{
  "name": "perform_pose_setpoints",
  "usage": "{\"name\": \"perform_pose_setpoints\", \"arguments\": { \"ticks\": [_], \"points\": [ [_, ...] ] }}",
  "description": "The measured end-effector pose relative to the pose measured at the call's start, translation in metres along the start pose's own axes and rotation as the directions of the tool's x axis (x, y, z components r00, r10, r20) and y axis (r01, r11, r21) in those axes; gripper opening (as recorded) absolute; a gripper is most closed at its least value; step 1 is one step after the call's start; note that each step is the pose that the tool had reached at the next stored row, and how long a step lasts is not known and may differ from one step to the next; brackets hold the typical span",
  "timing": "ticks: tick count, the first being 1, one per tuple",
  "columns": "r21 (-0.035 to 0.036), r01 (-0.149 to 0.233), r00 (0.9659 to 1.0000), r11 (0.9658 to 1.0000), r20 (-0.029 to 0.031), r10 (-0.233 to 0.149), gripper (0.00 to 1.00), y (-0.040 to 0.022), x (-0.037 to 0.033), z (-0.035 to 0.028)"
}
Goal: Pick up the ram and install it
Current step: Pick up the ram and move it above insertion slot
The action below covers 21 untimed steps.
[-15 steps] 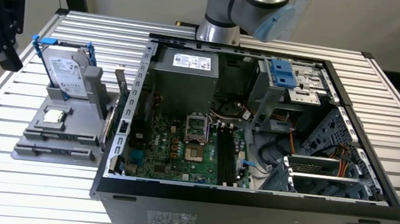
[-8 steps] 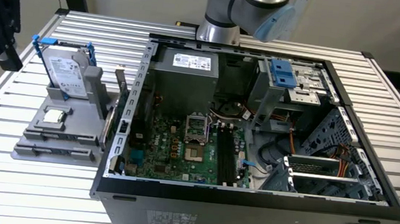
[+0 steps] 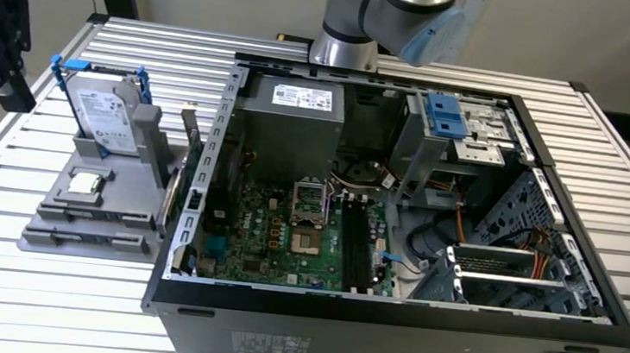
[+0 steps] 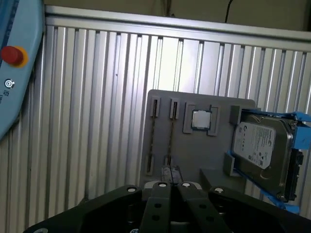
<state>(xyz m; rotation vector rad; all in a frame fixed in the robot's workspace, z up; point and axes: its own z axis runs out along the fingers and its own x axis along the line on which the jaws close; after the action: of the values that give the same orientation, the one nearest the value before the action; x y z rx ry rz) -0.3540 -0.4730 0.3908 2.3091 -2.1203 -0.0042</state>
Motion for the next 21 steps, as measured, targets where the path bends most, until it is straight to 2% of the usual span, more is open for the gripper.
{"name": "perform_pose_setpoints", "arguments": {
  "ticks": [7,8,18,21],
  "points": [
    [0.0000,-0.001,1.0000,1.0000,0.0000,0.001,0.00,0.0001,0.0000,0.0002],
    [0.0000,-0.001,1.0000,1.0000,0.0000,0.001,1.00,0.0000,0.0000,0.0002],
    [0.0000,-0.001,1.0000,1.0000,0.0000,0.001,1.00,0.0000,0.0000,0.0005],
    [0.0000,-0.003,1.0000,1.0000,0.0007,0.003,1.00,0.0001,0.0000,0.0038]
  ]
}}
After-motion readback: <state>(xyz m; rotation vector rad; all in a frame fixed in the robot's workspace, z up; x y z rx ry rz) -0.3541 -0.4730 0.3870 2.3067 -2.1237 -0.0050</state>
